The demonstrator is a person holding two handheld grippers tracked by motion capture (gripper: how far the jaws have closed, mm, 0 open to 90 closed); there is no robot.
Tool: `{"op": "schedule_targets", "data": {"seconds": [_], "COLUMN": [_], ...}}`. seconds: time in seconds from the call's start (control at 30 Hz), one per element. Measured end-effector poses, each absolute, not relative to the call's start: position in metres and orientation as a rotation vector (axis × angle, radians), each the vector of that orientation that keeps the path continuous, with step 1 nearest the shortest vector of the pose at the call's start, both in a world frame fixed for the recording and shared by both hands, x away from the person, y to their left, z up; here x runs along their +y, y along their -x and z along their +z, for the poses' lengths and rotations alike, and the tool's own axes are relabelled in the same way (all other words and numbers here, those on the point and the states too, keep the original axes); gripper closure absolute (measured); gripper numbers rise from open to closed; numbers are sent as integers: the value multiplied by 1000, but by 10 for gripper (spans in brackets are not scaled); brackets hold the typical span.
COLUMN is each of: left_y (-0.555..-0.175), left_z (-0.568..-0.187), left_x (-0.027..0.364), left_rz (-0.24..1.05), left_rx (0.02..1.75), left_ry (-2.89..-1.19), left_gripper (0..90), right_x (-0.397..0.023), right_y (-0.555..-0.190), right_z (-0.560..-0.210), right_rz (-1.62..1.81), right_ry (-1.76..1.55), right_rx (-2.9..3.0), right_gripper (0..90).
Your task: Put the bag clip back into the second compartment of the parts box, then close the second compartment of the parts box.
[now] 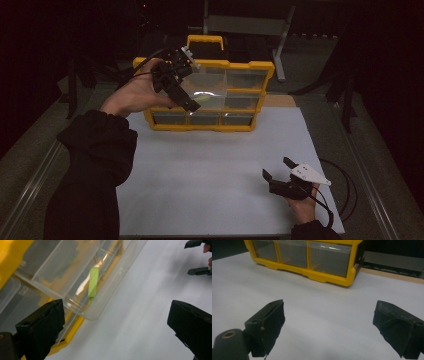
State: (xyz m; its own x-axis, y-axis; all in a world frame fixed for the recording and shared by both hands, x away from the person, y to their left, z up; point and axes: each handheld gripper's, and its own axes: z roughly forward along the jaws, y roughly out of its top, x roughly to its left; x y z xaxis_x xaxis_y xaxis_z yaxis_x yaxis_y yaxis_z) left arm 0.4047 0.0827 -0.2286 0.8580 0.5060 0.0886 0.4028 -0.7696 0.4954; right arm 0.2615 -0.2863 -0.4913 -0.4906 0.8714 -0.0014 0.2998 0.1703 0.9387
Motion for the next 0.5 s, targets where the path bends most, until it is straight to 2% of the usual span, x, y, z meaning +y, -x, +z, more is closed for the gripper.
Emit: {"op": "schedule_targets", "data": {"seconds": [0.5], "left_y": [-399], "left_z": [-250], "left_x": [95], "left_rz": [269], "left_rx": [661], "left_ry": [-2603], "left_gripper": [45], "right_x": [-286], "right_y": [-261], "right_z": [-491], "right_rz": [1316], "right_ry": [-1101], "right_rx": [1892], "right_gripper": [102]}}
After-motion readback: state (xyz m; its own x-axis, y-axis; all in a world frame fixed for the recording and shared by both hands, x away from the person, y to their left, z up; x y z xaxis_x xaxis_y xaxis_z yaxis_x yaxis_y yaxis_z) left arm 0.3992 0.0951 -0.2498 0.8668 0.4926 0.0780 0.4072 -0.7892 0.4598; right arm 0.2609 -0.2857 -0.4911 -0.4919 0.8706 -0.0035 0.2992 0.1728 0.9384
